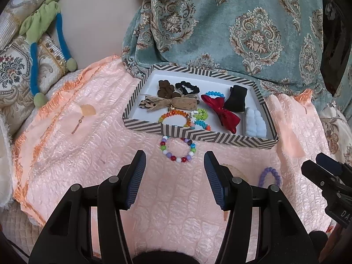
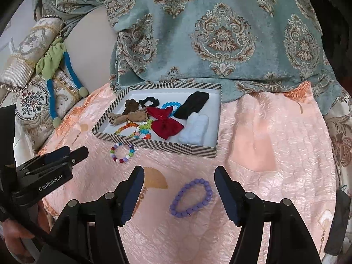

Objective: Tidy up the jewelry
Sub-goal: 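Withdraw both tools toward the multicolor bead bracelet and purple bead bracelet, then grasp the purple bead bracelet with right tool while left tool grasps multicolor bead bracelet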

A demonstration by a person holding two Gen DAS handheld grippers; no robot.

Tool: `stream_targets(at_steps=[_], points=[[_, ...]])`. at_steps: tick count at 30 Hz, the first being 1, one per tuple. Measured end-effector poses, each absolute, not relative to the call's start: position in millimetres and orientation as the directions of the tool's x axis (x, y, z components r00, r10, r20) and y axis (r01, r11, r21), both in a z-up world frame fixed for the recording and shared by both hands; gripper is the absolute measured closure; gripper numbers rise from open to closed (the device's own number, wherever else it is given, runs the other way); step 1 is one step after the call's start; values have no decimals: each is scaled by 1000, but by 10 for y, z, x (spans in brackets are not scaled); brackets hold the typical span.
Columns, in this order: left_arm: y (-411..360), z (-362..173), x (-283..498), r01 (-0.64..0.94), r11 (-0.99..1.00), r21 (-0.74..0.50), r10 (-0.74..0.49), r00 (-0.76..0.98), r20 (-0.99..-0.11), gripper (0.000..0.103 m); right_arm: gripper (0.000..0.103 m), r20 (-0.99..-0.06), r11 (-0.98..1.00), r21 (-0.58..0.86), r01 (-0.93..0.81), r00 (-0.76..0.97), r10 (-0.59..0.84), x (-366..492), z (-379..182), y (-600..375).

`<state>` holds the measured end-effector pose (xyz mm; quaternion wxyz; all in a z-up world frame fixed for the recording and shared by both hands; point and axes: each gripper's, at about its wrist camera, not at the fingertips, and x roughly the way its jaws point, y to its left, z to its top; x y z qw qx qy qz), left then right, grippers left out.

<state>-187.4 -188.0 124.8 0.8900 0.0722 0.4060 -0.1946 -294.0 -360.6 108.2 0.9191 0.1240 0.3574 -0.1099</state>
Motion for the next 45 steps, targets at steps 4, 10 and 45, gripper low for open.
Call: stream_targets(at_steps=[4,10,45], points=[[-1856,1221,-1862,407,913,-29,-286,588,-757,48,39,-696,941,154,303,709,-114,-2989,1014,-3697],[-1576,1139,-1657,403,903,-147,-353,504,-788,47,39,-724,925,160,345,677,-127,-3090,802,-3934],[-1818,329,-855,315,928,-199,-316,379,-870,95,100,-727,921,241,305,686,-37,-2790,318,-4165]])
